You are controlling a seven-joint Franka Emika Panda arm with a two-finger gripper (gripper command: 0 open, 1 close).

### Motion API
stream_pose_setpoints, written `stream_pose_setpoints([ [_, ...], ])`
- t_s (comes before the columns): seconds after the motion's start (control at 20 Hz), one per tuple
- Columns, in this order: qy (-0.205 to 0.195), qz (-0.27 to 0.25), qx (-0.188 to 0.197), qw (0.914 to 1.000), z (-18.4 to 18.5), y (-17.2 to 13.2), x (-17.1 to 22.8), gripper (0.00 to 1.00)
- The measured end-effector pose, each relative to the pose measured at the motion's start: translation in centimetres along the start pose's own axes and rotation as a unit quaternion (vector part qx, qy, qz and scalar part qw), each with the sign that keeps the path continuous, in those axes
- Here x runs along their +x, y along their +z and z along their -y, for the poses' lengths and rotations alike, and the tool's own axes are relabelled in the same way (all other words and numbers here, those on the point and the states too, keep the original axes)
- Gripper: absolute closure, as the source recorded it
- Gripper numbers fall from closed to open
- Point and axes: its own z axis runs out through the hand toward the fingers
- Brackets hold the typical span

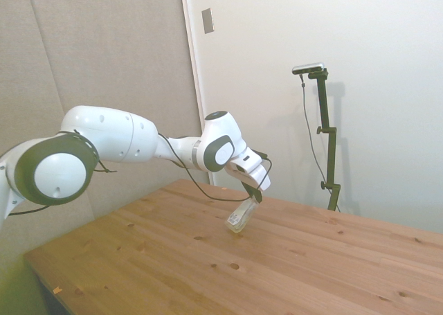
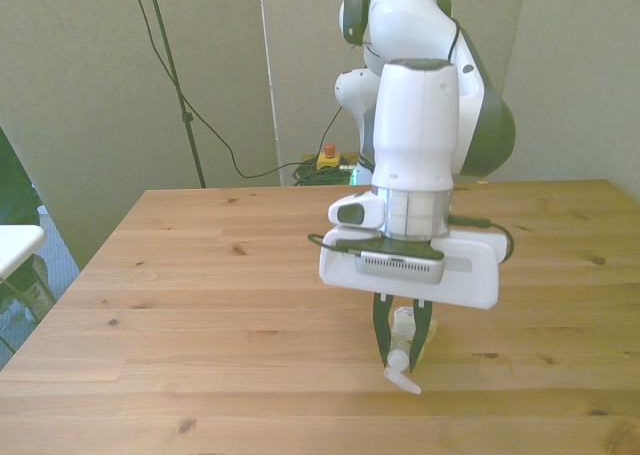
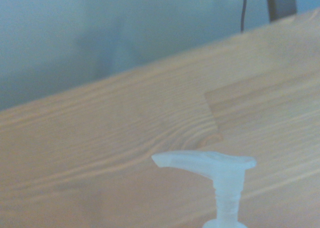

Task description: Stand the sanitizer

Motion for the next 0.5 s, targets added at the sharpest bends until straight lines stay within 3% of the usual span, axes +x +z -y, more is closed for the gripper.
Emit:
stream_pose_setpoints([
  [0.25, 0.012, -0.111, 0.072, 0.9911, -1.8, -3.9, -1.9, 1.0],
  [0.5, 0.031, -0.195, 0.101, 0.9751, -4.1, -5.8, -1.7, 1.0],
])
